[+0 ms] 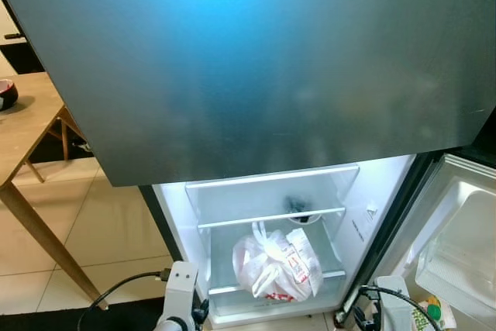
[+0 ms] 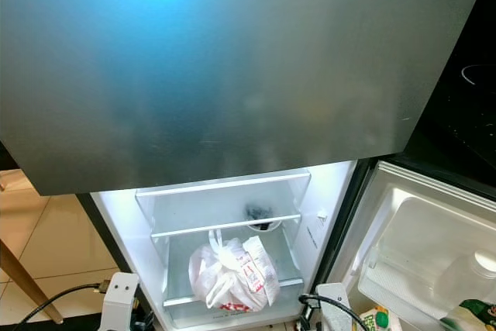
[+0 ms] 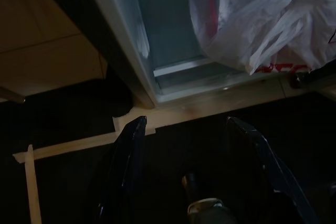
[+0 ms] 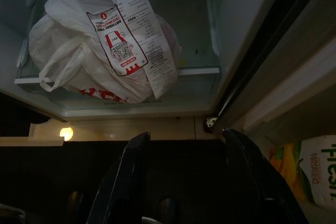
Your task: Restocking fridge
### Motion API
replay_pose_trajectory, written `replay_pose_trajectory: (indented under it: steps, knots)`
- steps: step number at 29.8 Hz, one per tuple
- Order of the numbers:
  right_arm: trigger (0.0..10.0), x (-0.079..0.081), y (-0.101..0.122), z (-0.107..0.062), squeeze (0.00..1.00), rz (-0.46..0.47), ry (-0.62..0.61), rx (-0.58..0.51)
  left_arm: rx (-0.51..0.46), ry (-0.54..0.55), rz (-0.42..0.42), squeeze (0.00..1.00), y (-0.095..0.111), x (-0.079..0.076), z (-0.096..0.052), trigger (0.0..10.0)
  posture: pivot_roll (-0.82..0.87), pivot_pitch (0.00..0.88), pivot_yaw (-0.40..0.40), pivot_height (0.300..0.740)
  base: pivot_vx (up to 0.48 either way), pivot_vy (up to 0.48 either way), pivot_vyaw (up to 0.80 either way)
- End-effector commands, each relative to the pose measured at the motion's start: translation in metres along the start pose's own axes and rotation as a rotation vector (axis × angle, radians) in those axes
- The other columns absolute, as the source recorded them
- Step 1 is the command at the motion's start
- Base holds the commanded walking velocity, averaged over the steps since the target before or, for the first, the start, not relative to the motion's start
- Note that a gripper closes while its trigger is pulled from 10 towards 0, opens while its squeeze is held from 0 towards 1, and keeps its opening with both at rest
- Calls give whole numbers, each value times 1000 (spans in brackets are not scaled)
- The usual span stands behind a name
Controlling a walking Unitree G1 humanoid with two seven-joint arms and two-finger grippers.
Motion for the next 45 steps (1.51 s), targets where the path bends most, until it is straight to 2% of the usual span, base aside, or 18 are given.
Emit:
replay_pose_trajectory:
  steps: [1, 2, 12, 36, 41, 42, 45]
  knots:
    - [10000, 3, 1, 0, 0, -9, 13, -10, 10, -13, 0, 0, -4, -5, -1, 10000, -64, 0, 35, 740, 0, 0, 0]
    - [10000, 3, 1, 0, 0, -11, 15, -10, 16, -15, 22, 0, -4, -5, -1, 10000, -64, 0, 35, 740, 0, 0, 0]
    - [10000, 4, 1, 0, 0, -20, 22, -10, -3, -10, 9, 0, -2, -5, 0, 10000, -65, 0, 34, 740, 0, -388, 0]
    - [10000, 7, -2, 0, 0, -32, 40, -1, -16, 1, -17, 0, -2, 0, -2, 10000, -65, 0, 35, 740, 0, 0, 0]
    - [10000, 15, -12, -1, 0, -6, 112, 66, -22, -9, -28, 0, -2, -1, -3, 10000, -67, 2, 31, 740, 0, 0, 0]
    - [10000, 17, -16, -1, 0, -27, 129, 95, -18, -13, -26, 0, -3, -1, -3, 10000, -67, 2, 31, 740, 0, 0, 0]
    - [10000, 18, -28, -4, 0, -169, 148, 180, 13, -24, -8, 0, -9, -3, -4, 10000, -60, 9, 23, 740, 0, 0, 0]
Point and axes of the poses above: a point about 5 cm out from each wrist's last joint towards the gripper, its own z axis pointing out of the wrist towards the gripper, its own y axis along the axis of the wrist's last joint, x = y × z, the point moved 2 cm from there along z, pointing out of the wrist towards the gripper, and after that the axes turned 6 degrees about z, right-handed, at the moved point
